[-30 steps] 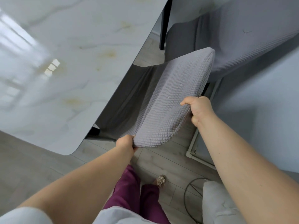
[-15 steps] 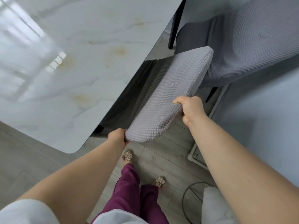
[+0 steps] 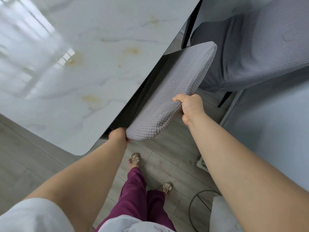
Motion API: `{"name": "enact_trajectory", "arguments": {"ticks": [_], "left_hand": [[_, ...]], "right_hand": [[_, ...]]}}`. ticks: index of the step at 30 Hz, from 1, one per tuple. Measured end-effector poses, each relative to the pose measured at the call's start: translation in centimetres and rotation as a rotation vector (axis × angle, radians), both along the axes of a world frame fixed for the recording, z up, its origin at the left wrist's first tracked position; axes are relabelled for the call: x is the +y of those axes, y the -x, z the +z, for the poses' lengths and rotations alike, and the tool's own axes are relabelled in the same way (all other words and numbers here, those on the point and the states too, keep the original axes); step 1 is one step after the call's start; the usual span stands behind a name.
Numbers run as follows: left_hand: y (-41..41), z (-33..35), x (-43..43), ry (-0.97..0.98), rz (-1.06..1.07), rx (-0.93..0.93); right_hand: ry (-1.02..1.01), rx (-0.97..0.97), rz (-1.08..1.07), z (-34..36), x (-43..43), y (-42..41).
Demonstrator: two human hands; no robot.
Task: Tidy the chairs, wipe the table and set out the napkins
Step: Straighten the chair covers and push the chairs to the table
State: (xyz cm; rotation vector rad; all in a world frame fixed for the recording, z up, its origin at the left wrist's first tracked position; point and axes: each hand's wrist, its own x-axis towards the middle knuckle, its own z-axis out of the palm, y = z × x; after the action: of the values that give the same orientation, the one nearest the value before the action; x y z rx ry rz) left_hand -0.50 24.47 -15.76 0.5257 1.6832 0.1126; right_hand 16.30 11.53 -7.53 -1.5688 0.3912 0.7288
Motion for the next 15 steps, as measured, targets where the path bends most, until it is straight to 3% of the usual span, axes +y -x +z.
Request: {"name": "enact_trajectory", "arguments": {"ticks": [6, 10, 12, 15], "left_hand": [[0.1, 1.1, -0.6, -0.023, -0.134, 0.041], [-0.2, 3.2, -1.4, -0.236, -0.49, 0.092], [-0.6, 4.8, -2.3, -0.266, -0.612, 0.121], [-1.3, 8.4, -4.5, -0.459, -0.816, 0.14]], "right_hand": [[0.13, 0.013, 0.125, -0.2, -0.3, -0.5], [0.165, 0.036, 0.287, 1.2, -1.4, -0.3], [0.213, -0.028, 0.386, 2.8, -2.7, 0.0], [0.304, -0.124, 0.496, 5.4, -5.1, -0.1]]}}
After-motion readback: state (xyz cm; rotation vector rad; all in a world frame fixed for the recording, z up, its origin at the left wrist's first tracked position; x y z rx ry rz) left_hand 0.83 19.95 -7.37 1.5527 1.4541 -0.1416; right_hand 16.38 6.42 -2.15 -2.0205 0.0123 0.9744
